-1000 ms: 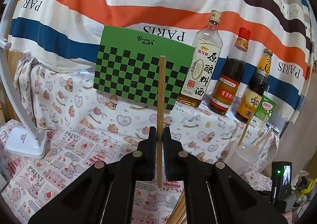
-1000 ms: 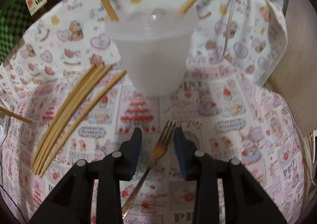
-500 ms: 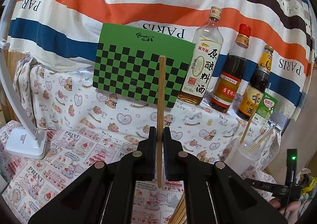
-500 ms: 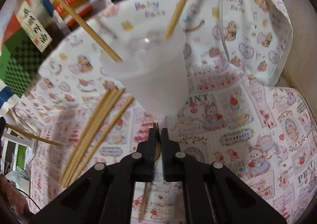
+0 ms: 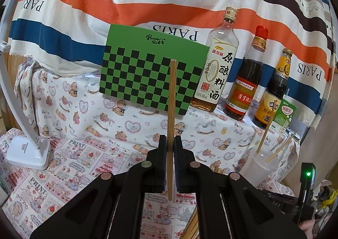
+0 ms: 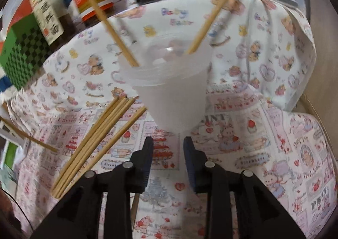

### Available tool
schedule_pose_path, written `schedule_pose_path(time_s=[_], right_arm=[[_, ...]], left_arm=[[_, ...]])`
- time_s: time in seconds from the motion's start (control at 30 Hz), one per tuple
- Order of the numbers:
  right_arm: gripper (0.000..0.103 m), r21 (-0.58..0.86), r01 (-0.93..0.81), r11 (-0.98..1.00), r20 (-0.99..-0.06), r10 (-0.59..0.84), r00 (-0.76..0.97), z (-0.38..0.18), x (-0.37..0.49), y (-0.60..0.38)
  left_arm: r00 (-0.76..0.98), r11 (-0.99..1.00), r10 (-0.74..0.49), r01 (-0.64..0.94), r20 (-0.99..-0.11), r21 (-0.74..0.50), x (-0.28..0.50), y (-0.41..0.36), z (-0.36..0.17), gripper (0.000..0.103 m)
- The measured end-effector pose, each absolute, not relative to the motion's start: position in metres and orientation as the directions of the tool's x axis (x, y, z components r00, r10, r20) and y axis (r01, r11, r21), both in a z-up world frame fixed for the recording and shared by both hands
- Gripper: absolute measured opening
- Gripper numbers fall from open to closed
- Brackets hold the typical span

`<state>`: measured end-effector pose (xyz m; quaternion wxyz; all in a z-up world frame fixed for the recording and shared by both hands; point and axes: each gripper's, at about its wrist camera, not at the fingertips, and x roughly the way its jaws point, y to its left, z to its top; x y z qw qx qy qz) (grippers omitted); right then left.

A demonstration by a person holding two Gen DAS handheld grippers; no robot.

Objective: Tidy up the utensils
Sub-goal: 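Lower the right gripper and close it on the metal fork, then insert the fork into the clear cup with the right gripper while the left inserts its chopstick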

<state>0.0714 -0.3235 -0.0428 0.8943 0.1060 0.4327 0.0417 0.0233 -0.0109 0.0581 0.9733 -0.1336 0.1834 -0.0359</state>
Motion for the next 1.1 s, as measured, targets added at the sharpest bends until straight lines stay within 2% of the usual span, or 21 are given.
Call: schedule_pose_path(time_s=[0.1, 0.23, 0.33, 0.37, 0.6, 0.87, 1.0, 1.1], right_arm=[[0.028, 0.238, -0.019, 0.971, -0.767, 0.200, 0.610, -0.045, 0.075, -0.313], [0.027, 0.177, -0.009, 0.984, -0.775, 0.146, 0.615, -0.045, 0.091, -0.302], [0.010, 0.200, -0.042, 0.979, -0.795, 0.187, 0.577, -0.051, 0.103, -0.298], [0.009, 0.197, -0.044, 0.979, -0.805, 0.187, 0.563, -0.055, 0.106, -0.298], [0.011, 0.288, -0.064, 0.956, -0.790, 0.275, 0.549, -0.060, 0.097, -0.309], [0.011, 0.202, -0.104, 0.974, -0.794, 0.225, 0.565, -0.060, 0.095, -0.298], [0.009, 0.220, -0.089, 0.971, -0.794, 0.232, 0.563, -0.059, 0.095, -0.303], [0.009, 0.251, -0.086, 0.964, -0.760, 0.251, 0.599, -0.048, 0.088, -0.309]], left_arm=[[0.930, 0.962, -0.122, 0.024, -0.347, -0.274, 0.023, -0.011, 0.057, 0.005], [0.926, 0.963, -0.129, 0.031, -0.356, -0.269, 0.025, -0.012, 0.056, 0.005], [0.921, 0.963, -0.132, 0.033, -0.367, -0.266, 0.027, -0.014, 0.055, 0.005], [0.920, 0.965, -0.131, 0.032, -0.370, -0.262, 0.028, -0.016, 0.055, 0.005], [0.924, 0.965, -0.129, 0.033, -0.359, -0.262, 0.026, -0.013, 0.057, 0.005], [0.924, 0.967, -0.112, 0.017, -0.365, -0.254, 0.028, -0.012, 0.055, 0.005], [0.927, 0.969, -0.106, 0.015, -0.361, -0.246, 0.028, -0.013, 0.055, 0.005], [0.928, 0.970, -0.108, 0.020, -0.357, -0.243, 0.027, -0.014, 0.056, 0.005]])
